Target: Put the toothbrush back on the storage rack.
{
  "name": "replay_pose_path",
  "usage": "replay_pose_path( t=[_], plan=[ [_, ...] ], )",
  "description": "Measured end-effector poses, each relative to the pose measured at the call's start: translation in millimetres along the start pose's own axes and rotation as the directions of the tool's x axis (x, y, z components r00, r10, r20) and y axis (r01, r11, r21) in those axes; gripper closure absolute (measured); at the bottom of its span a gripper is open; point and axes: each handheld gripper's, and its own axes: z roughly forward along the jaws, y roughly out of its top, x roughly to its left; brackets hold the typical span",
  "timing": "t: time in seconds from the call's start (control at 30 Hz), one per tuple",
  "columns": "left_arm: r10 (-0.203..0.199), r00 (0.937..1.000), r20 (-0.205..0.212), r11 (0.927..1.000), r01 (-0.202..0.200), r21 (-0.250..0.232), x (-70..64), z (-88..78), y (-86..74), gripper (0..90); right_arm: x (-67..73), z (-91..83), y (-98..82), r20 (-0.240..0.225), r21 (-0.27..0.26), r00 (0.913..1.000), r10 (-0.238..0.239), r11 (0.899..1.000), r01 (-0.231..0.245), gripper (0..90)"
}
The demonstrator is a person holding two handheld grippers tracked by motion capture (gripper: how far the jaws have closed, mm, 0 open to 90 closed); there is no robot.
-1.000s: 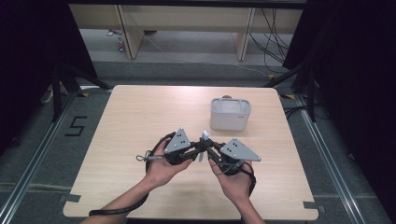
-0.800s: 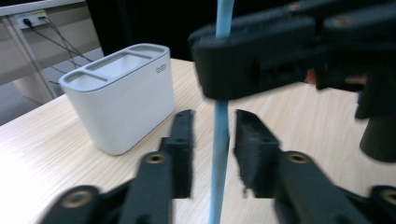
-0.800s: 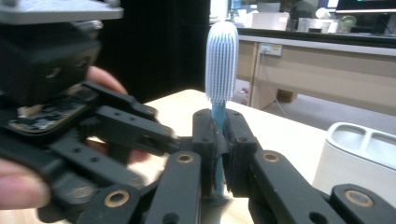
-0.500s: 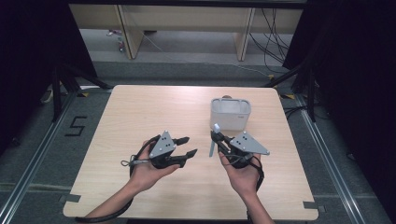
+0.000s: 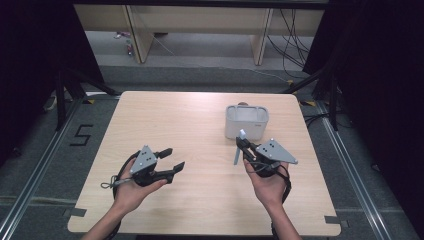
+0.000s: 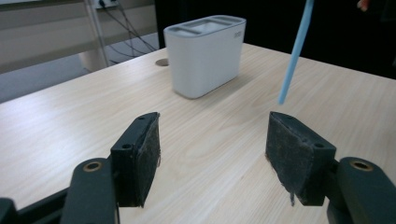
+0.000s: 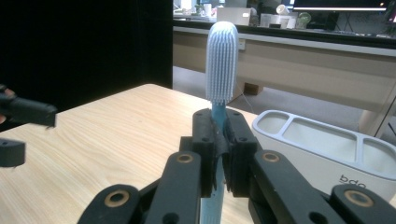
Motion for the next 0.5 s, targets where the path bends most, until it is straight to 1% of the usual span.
replay_pose_path(
  t=[0.03, 0.07, 0.1, 0.13, 0.17, 0.2, 0.23, 0.27, 0.3, 0.33, 0.37, 0.4, 0.43, 0.47, 0.5],
  plan=[
    [-0.003, 1.0000, -0.006, 1.0000, 0.003, -0.004, 0.8, -2.2, -6.0, 34.6, -1.6, 0.3, 0.3, -0.003, -0.010, 1.0000, -0.009, 1.000, 0.009, 84.8],
    [-0.015, 0.9998, -0.012, 0.9998, 0.015, -0.012, 1.7, -4.3, -11.8, 34.6, -2.5, -0.4, 0.9, 0.015, -0.013, 0.9998, -0.013, 1.000, 0.013, 84.8],
    [-0.022, 0.9996, -0.019, 0.9996, 0.021, -0.017, 3.4, -6.5, -17.3, 34.2, -3.6, -0.4, 1.4, 0.004, -0.014, 1.0000, -0.009, 1.000, 0.009, 84.8],
    [-0.033, 0.9991, -0.027, 0.9992, 0.033, -0.022, 4.4, -8.1, -21.3, 34.2, -3.9, -1.3, 2.1, 0.013, -0.008, 0.9999, 0.001, 1.000, -0.001, 84.8],
    [-0.040, 0.9984, -0.041, 0.9988, 0.039, -0.029, 6.2, -10.2, -26.1, 34.1, -6.4, -2.0, 2.9, 0.029, -0.016, 0.9993, -0.022, 1.000, 0.022, 84.8],
    [-0.049, 0.9976, -0.050, 0.9979, 0.046, -0.045, 8.1, -11.3, -31.1, 33.9, -7.3, -2.1, 3.4, 0.026, -0.021, 0.9996, -0.014, 1.000, 0.014, 84.8],
    [-0.055, 0.9965, -0.064, 0.9976, 0.052, -0.045, 9.9, -13.2, -35.4, 33.8, -8.0, -3.1, 4.2, 0.030, -0.014, 0.9995, -0.003, 1.000, 0.004, 84.8],
    [-0.065, 0.9950, -0.076, 0.9970, 0.062, -0.045, 11.7, -15.3, -39.3, 33.5, -10.5, -3.2, 4.8, 0.043, -0.024, 0.9989, -0.017, 1.000, 0.018, 84.8],
    [-0.076, 0.9931, -0.089, 0.9959, 0.072, -0.055, 14.0, -17.3, -43.8, 33.3, -12.3, -4.1, 5.5, 0.045, -0.018, 0.9988, -0.018, 1.000, 0.018, 84.8],
    [-0.078, 0.9917, -0.102, 0.9955, 0.072, -0.060, 15.6, -18.7, -46.6, 33.1, -14.4, -4.1, 5.8, 0.060, -0.028, 0.9980, -0.020, 0.999, 0.022, 84.8],
    [-0.082, 0.9907, -0.109, 0.9950, 0.075, -0.067, 16.6, -19.5, -48.4, 33.0, -14.3, -4.4, 6.1, 0.045, -0.015, 0.9990, 0.008, 1.000, -0.007, 84.8],
    [-0.086, 0.9896, -0.115, 0.9944, 0.078, -0.072, 18.0, -20.7, -50.4, 32.8, -17.0, -4.5, 6.5, 0.065, -0.026, 0.9976, -0.020, 0.999, 0.022, 84.8],
    [-0.091, 0.9885, -0.121, 0.9936, 0.081, -0.078, 19.2, -21.5, -51.9, 32.6, -18.2, -5.1, 7.0, 0.062, -0.013, 0.9980, -0.015, 1.000, 0.016, 84.8],
    [-0.092, 0.9879, -0.125, 0.9933, 0.082, -0.081, 20.3, -22.0, -53.0, 32.4, -20.4, -3.8, 7.2, 0.065, -0.033, 0.9976, -0.024, 0.999, 0.026, 84.8],
    [-0.087, 0.9878, -0.129, 0.9936, 0.077, -0.082, 21.7, -22.6, -54.1, 32.3, -21.0, -5.1, 8.0, 0.073, -0.016, 0.9972, -0.017, 1.000, 0.019, 84.8]
  ],
)
